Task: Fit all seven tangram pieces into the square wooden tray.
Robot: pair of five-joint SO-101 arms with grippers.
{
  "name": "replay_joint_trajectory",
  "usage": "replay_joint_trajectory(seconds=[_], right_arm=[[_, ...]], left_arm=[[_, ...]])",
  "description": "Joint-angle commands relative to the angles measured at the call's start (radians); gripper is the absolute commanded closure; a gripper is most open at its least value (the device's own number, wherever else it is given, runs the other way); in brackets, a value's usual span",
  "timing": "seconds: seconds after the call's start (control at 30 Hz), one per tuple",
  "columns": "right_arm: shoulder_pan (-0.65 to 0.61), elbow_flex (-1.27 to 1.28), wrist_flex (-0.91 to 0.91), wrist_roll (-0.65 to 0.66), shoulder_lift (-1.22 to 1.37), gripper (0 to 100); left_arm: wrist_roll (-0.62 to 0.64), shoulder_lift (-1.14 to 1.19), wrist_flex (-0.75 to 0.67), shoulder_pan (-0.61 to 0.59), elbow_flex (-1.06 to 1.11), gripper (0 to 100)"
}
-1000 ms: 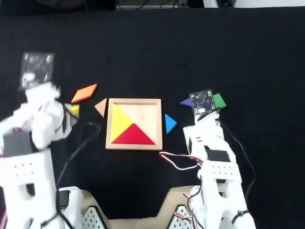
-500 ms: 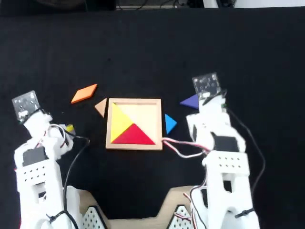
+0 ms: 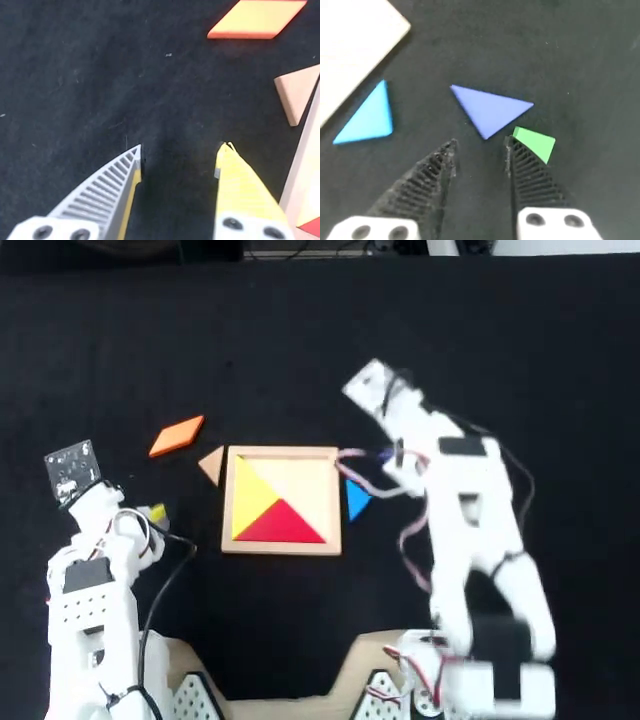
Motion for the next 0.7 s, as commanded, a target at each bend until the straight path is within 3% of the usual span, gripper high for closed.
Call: replay_joint_trajectory(seconds=[0.0,0.07,0.13,0.67], right_arm=[[0.071,-0.225,0.018,-0.23,0.188,92.6],[0.112,-0.34,0.048,-0.345,0.294,99.2],[0.129,-0.449,0.1,-0.394,0.384,97.2],[0.081,-0.989,0.336,-0.397,0.837,98.7]], left_arm=[[0.003,-0.012,-0.018,0.013,-0.005,76],[0.003,-0.012,-0.018,0.015,-0.005,76],[0.003,-0.012,-0.029,0.015,-0.001,76],[0.003,-0.008,-0.044,0.015,0.001,76]])
